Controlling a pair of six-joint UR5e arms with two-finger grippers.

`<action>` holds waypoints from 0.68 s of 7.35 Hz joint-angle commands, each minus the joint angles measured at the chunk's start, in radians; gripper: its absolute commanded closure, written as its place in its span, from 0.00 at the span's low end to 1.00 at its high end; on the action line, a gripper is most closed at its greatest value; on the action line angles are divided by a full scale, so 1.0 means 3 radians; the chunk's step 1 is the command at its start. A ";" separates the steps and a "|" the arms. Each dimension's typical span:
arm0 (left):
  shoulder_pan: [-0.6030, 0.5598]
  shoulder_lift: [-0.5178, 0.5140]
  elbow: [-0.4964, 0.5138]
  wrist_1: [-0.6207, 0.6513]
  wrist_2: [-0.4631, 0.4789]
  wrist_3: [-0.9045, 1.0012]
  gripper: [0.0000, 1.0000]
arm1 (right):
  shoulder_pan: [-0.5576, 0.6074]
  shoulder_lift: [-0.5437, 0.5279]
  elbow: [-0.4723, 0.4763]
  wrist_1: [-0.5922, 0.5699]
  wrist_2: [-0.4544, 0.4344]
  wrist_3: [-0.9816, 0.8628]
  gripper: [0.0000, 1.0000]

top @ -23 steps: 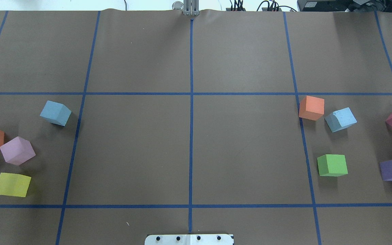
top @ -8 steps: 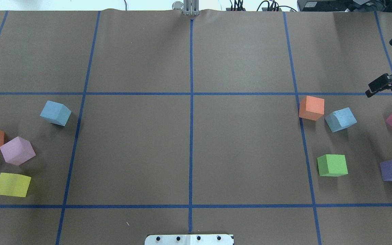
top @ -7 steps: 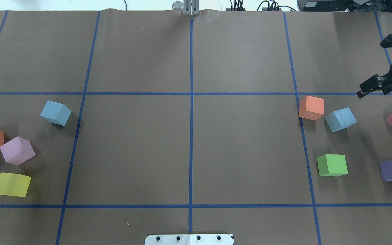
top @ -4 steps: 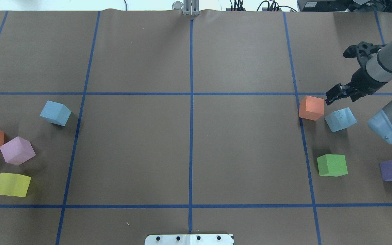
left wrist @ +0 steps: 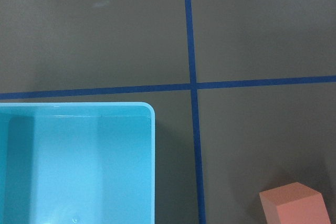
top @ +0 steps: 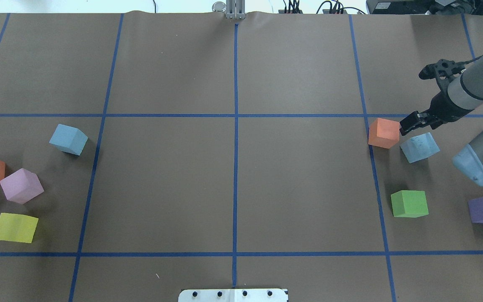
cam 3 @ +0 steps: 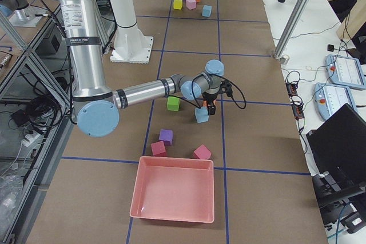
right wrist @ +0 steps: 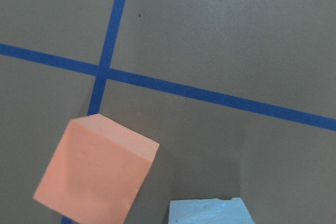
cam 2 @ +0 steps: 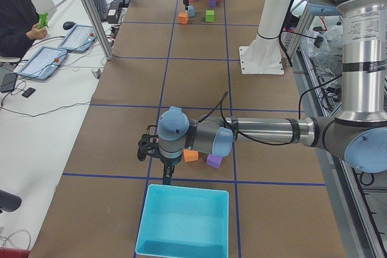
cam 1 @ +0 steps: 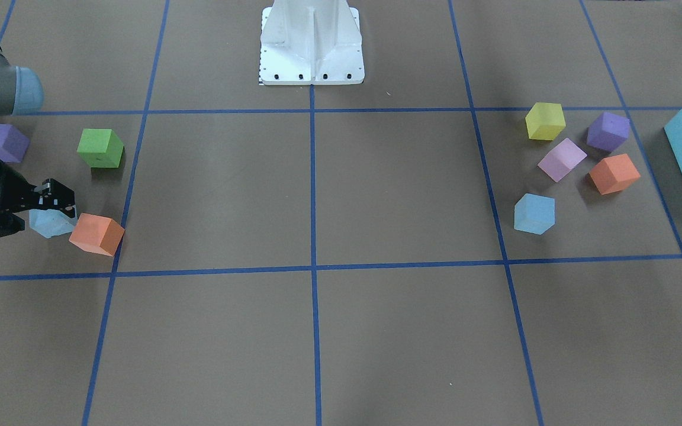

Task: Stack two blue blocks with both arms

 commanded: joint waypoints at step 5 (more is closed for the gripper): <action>0.0000 -0.0004 0.0000 0.0000 0.0000 0.0000 0.02 | -0.0167 -0.0088 -0.0022 0.0040 -0.0139 -0.0155 0.00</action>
